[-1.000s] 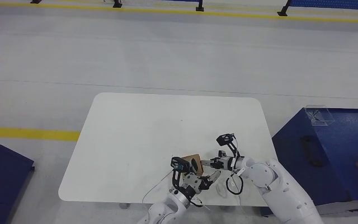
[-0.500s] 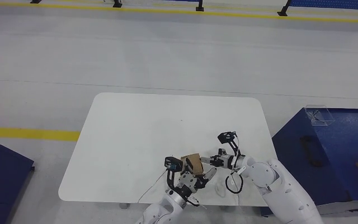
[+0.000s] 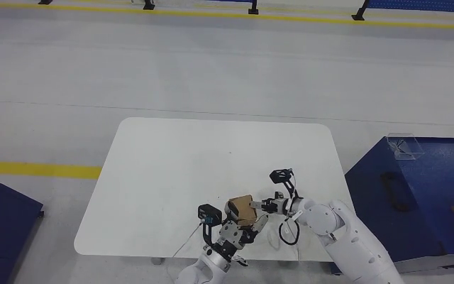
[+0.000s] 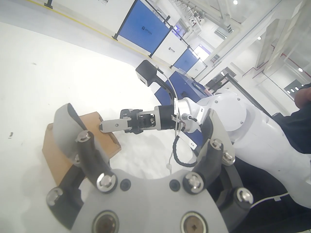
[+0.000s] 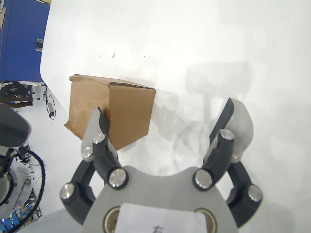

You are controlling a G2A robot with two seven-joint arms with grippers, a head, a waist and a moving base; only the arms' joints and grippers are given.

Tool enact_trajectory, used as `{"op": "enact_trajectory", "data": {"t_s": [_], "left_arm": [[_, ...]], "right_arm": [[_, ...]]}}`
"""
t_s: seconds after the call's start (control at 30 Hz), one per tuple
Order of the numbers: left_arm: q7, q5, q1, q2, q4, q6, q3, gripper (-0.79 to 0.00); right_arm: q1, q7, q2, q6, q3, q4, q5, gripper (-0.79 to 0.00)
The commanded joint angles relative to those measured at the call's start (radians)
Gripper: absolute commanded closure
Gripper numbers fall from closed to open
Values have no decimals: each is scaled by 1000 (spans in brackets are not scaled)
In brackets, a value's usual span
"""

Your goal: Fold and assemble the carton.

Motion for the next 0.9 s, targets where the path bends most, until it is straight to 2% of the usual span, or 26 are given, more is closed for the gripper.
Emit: {"op": "enact_trajectory", "data": {"t_s": [0.0,0.13,0.43,0.5,0.63,0.73,0.87], "left_arm": [[0,0,0,0,0,0,0,-785],[0,0,0,0,0,0,0,-785],[2,0,-3,1,-7,-18,2,-785],[28,20,-21,12,-20,-128,-33,-785],[75,188,-67,50,-15,-394,-139,-785],[120,263,-115,72,41,-533,-210,-785],[154,336,-206,90,162,-710,-232,-785]], "right_arm": [[0,-2,-1,9,0,-2,-3,-785],[-16,-25,-2,40,15,-40,1,-785],[-16,-25,-2,40,15,-40,1,-785],[-29,-57,-2,32,19,-59,5,-785],[-112,-174,5,69,81,-137,7,-785],[-182,-225,13,110,140,-189,20,-785],[-264,-280,17,159,188,-242,29,-785]]}}
